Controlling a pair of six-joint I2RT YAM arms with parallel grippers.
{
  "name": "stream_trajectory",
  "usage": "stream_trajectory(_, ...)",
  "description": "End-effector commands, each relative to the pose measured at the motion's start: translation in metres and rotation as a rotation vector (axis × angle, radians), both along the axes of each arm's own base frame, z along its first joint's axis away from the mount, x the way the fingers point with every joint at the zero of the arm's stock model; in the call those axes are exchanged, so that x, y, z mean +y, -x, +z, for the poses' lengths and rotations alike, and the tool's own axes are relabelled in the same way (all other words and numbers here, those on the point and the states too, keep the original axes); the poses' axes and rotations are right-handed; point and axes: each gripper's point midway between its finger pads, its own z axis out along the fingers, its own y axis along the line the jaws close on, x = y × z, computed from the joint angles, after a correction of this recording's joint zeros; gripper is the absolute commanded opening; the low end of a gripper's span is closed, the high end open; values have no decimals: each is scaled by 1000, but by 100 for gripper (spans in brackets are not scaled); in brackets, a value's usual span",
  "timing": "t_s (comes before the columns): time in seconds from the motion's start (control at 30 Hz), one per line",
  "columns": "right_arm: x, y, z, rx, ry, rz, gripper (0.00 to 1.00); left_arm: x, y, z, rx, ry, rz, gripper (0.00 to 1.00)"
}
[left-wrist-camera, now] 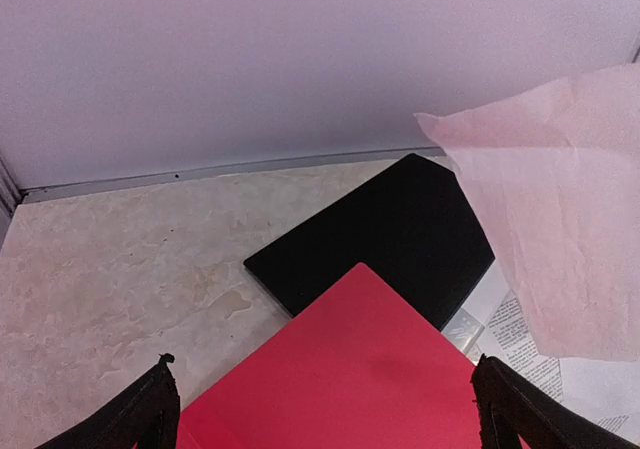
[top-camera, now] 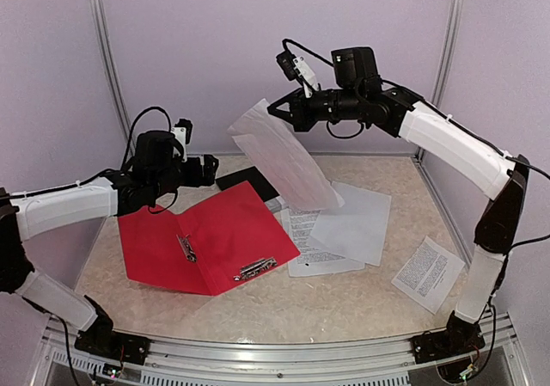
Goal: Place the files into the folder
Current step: Place the file in the spring clip on the folder.
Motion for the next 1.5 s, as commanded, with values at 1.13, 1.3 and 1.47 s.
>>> stream_trajectory(1.13,30,-132,-250,386,61,-54,0,97,45,18,-65,-62,368,99)
stream_trajectory(1.3,30,-144,-257,329,79,-63,0,93,43,18,-61,-61,356,99)
stream_trajectory(1.47,37,-145,-262,328,55,-32,0,93,44,17,-59,-66,352,99)
